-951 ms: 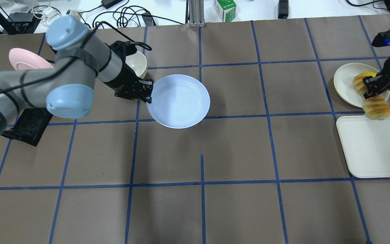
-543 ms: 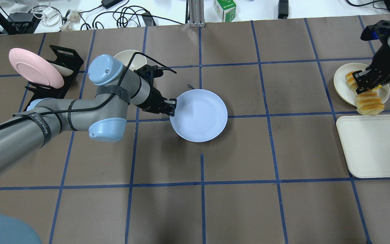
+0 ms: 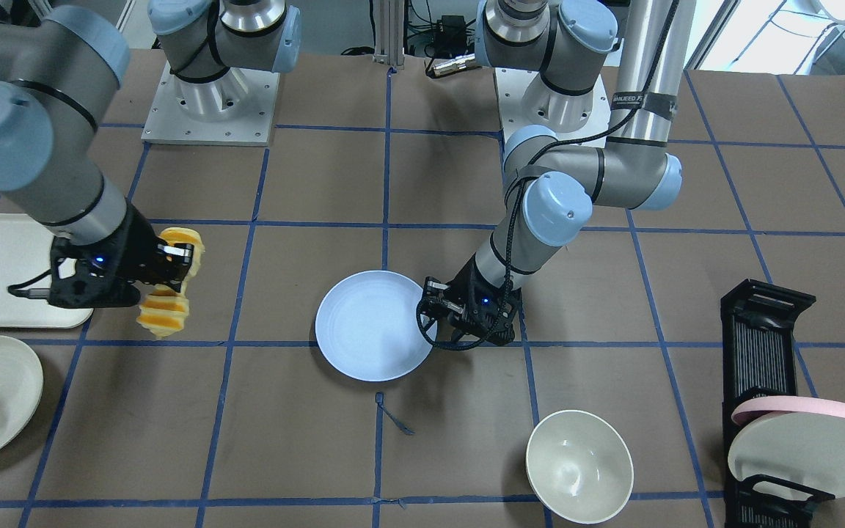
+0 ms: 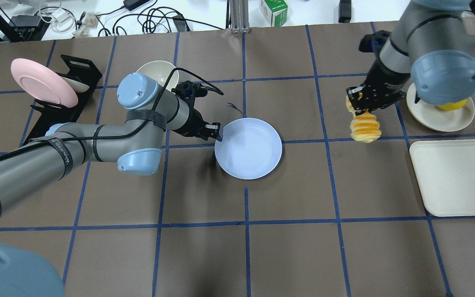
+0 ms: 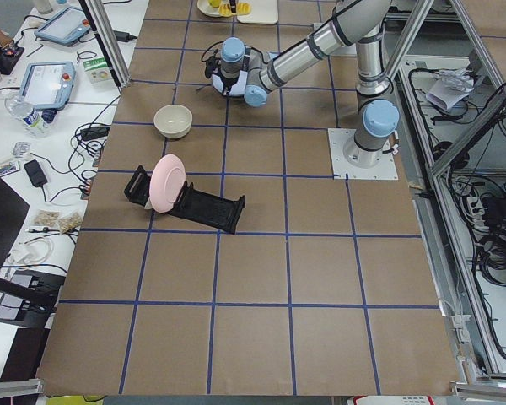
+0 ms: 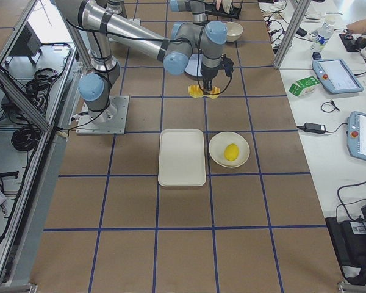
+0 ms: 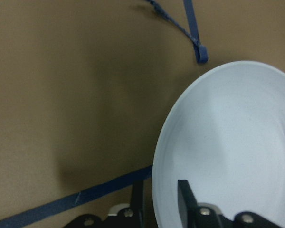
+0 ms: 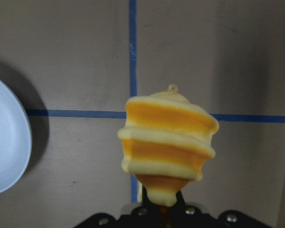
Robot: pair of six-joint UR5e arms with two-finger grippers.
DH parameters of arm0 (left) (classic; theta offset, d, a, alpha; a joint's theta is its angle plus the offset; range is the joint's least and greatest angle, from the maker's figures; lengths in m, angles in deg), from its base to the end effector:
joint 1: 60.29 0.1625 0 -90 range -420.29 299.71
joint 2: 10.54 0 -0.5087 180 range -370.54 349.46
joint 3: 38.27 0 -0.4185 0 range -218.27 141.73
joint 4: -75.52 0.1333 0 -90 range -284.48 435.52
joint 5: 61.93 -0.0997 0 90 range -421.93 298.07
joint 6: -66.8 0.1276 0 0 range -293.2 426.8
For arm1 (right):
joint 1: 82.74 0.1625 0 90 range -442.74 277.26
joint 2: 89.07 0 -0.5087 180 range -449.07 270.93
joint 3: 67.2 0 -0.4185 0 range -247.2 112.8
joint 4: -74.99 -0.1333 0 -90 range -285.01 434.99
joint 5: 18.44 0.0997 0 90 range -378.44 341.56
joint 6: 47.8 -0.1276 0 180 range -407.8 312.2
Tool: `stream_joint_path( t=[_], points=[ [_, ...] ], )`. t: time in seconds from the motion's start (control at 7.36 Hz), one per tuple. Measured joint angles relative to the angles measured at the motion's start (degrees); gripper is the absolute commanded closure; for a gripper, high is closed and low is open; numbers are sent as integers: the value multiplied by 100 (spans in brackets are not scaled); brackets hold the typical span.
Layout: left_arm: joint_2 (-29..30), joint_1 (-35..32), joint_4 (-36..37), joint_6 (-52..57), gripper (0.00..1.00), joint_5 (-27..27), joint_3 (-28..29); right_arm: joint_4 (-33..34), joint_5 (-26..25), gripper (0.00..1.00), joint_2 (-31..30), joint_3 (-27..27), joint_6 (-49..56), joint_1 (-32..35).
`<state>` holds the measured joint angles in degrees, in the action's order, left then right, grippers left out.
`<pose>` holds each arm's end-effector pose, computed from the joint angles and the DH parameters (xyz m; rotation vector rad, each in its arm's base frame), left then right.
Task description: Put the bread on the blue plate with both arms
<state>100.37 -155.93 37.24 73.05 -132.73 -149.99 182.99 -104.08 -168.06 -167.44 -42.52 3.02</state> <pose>-0.2341 -0.5868 0.2510 -0.3273 -2.7802 0.2250 0.0998 -0.5885 0.3775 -0.0245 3.0600 0.0768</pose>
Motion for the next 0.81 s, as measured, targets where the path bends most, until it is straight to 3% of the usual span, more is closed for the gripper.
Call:
stream_joint_path(
  t=[0.54, 0.81],
  points=[
    [-1014, 26, -3882, 12, 0, -1373, 1698, 1217, 521, 100, 767, -26, -1730, 1372],
    [-1521, 25, -5349, -98, 0, -1853, 2286, 1733, 522, 100, 1162, -48, -2129, 1873]
  ],
)
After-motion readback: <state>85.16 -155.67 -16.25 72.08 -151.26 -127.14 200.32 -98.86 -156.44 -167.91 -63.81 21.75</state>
